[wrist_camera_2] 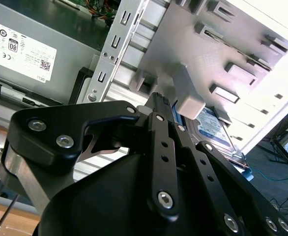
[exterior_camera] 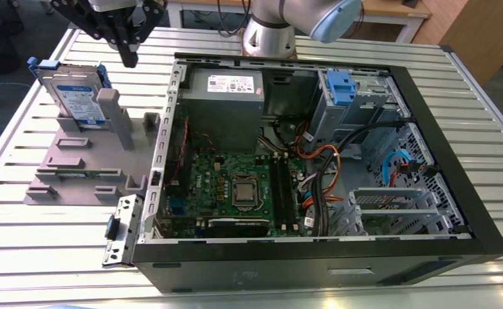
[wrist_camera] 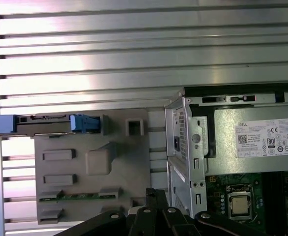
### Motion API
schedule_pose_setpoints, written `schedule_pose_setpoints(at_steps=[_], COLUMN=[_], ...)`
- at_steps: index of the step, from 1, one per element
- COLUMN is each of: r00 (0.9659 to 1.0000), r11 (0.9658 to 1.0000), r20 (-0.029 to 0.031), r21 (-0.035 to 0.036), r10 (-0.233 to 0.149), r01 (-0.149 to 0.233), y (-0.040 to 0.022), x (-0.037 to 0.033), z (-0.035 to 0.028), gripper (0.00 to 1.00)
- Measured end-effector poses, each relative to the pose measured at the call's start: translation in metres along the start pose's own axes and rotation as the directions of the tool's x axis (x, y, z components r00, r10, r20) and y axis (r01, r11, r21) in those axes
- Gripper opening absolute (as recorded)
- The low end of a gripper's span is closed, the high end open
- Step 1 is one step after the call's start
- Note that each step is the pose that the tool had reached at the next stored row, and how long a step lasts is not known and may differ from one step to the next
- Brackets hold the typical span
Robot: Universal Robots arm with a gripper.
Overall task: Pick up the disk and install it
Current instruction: 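Reach for the disk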
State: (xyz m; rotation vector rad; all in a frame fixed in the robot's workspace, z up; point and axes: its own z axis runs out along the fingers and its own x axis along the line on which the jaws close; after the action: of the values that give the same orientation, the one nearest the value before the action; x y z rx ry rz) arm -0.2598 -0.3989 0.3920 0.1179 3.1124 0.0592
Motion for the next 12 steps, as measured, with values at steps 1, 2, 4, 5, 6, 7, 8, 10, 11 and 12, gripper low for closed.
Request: schedule_pose_setpoints(at_steps=[1, 2, 4, 5, 6, 7, 8, 10, 11, 12], r00=[1.0, 1.0, 1.0, 1.0, 1.0, 1.0, 1.0, 1.0, 1.0, 1.0], r11=[1.0, 1.0, 1.0, 1.0, 1.0, 1.0, 1.0, 1.0, 1.0, 1.0], r20=[0.0001, 0.0, -0.0001, 0.0, 0.0, 0.0, -0.0001, 0.0, -0.0001, -0.0001], r21=[0.0, 0.0, 0.0, 0.0, 0.0, 0.0, 0.0001, 0.0, 0.0, 0.0], r10=[0.0, 0.0, 0.0, 0.0, 0.0, 0.0, 0.0, 0.0, 0.0, 0.0], r01=[0.0, 0.0, 0.0, 0.0, 0.0, 0.0, 0.0, 0.0, 0.0, 0.0], y=[0.0, -0.0001, -0.0001, -0.0001, -0.0002, -0.0002, -0.0002, -0.0002, -0.0003, -0.0003], x=[0.0003, 0.0007, 0.0014, 0.0017, 0.002, 0.0024, 0.0026, 0.0032, 0.0035, 0.0038], z=[0.0, 0.0, 0.0, 0.0, 0.0, 0.0, 0.0, 0.0, 0.0, 0.0], gripper=[0.11, 0.11, 0.11, 0.11, 0.11, 0.11, 0.11, 0.11, 0.11, 0.11])
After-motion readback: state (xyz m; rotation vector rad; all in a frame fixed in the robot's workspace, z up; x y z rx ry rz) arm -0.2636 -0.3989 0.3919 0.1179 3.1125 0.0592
